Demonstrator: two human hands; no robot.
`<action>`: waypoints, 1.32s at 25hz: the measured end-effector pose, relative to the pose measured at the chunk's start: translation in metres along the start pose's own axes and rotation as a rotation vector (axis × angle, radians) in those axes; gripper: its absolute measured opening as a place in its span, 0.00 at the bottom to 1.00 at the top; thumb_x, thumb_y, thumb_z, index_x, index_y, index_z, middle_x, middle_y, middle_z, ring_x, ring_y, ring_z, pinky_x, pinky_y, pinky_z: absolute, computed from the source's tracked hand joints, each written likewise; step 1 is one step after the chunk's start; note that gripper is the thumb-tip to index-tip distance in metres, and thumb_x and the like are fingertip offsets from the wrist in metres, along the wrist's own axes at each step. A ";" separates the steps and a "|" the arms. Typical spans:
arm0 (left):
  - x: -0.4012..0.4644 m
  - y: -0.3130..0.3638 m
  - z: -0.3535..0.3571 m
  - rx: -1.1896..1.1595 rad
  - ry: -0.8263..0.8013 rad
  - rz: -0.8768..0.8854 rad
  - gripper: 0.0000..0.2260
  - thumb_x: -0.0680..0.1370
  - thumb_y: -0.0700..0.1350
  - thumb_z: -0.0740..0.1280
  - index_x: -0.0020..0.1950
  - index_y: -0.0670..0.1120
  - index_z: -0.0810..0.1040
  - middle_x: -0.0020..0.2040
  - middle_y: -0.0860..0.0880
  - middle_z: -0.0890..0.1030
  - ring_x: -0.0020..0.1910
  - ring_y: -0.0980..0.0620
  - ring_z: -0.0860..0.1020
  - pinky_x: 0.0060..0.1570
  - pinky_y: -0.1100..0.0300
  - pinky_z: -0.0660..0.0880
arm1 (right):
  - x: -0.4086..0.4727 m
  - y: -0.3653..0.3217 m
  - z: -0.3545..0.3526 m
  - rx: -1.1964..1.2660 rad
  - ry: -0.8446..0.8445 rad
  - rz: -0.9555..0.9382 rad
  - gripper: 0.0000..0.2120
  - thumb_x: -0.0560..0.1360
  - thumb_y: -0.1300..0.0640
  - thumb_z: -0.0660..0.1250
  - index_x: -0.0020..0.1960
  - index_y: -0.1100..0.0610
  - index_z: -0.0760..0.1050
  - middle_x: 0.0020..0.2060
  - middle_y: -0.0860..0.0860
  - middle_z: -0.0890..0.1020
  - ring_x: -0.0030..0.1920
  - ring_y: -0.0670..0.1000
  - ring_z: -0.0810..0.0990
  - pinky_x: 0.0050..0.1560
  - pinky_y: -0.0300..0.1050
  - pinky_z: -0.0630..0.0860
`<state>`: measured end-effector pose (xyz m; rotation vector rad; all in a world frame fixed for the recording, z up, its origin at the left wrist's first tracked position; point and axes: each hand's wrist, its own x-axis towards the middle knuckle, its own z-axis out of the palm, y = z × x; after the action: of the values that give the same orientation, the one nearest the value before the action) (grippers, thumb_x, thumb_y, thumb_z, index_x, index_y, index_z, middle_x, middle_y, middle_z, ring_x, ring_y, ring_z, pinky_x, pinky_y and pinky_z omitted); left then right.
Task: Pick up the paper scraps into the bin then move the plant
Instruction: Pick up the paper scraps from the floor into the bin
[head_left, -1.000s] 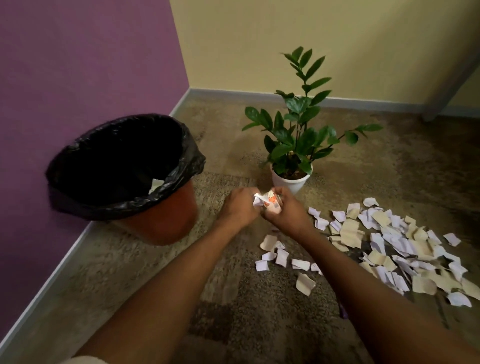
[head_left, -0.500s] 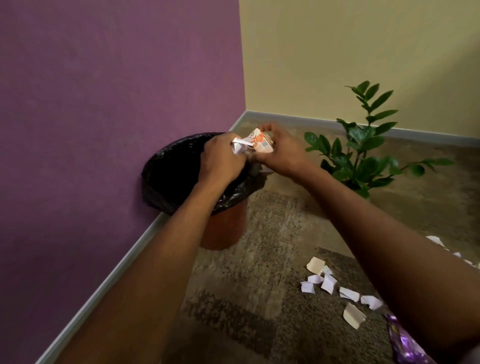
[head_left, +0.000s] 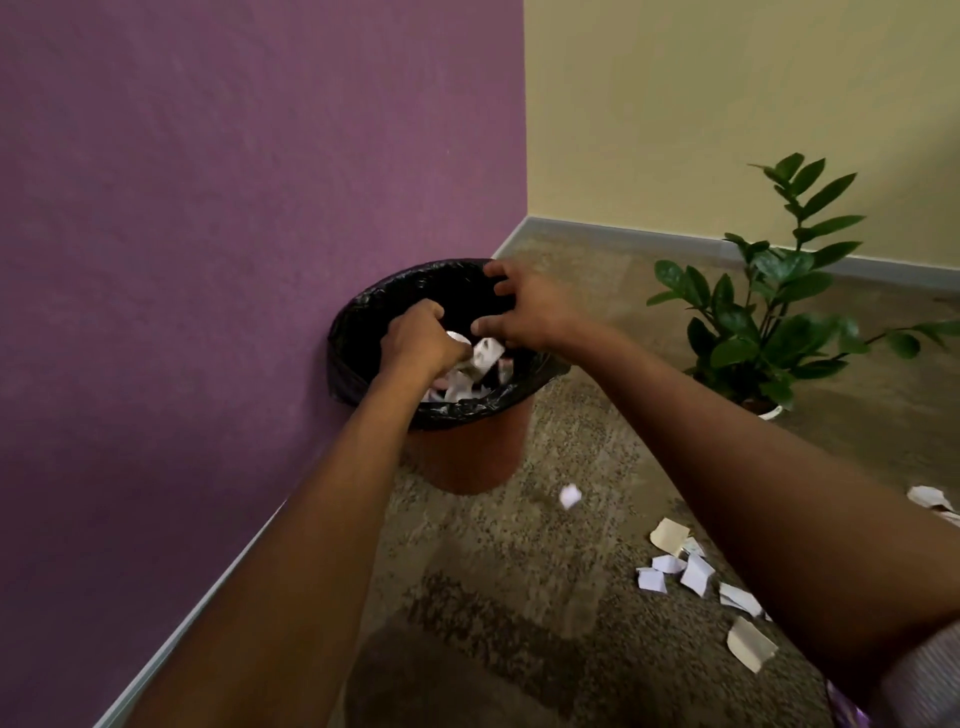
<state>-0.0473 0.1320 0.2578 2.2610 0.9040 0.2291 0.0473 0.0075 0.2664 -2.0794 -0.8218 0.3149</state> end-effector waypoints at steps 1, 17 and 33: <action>0.001 0.001 0.000 0.007 -0.005 -0.016 0.27 0.70 0.44 0.77 0.67 0.49 0.73 0.51 0.44 0.82 0.34 0.44 0.85 0.40 0.50 0.84 | -0.001 0.001 -0.002 0.029 0.005 0.007 0.36 0.67 0.54 0.77 0.71 0.51 0.64 0.65 0.54 0.74 0.59 0.55 0.78 0.55 0.56 0.80; -0.088 0.062 0.119 0.126 -0.039 0.484 0.05 0.75 0.45 0.64 0.45 0.53 0.79 0.44 0.47 0.83 0.43 0.45 0.81 0.41 0.54 0.77 | -0.103 0.084 -0.069 0.189 0.224 0.088 0.07 0.73 0.64 0.69 0.51 0.56 0.78 0.43 0.53 0.84 0.41 0.51 0.83 0.39 0.47 0.81; -0.116 -0.054 0.287 0.706 -0.705 0.517 0.52 0.64 0.53 0.80 0.79 0.46 0.53 0.76 0.41 0.55 0.71 0.39 0.68 0.63 0.51 0.70 | -0.387 0.321 -0.107 -0.416 -0.125 0.874 0.51 0.56 0.41 0.81 0.73 0.45 0.60 0.67 0.54 0.67 0.66 0.56 0.70 0.61 0.48 0.72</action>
<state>-0.0508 -0.0686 0.0162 2.8636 -0.0105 -0.7386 -0.0501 -0.4479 0.0477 -2.7506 0.0235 0.7963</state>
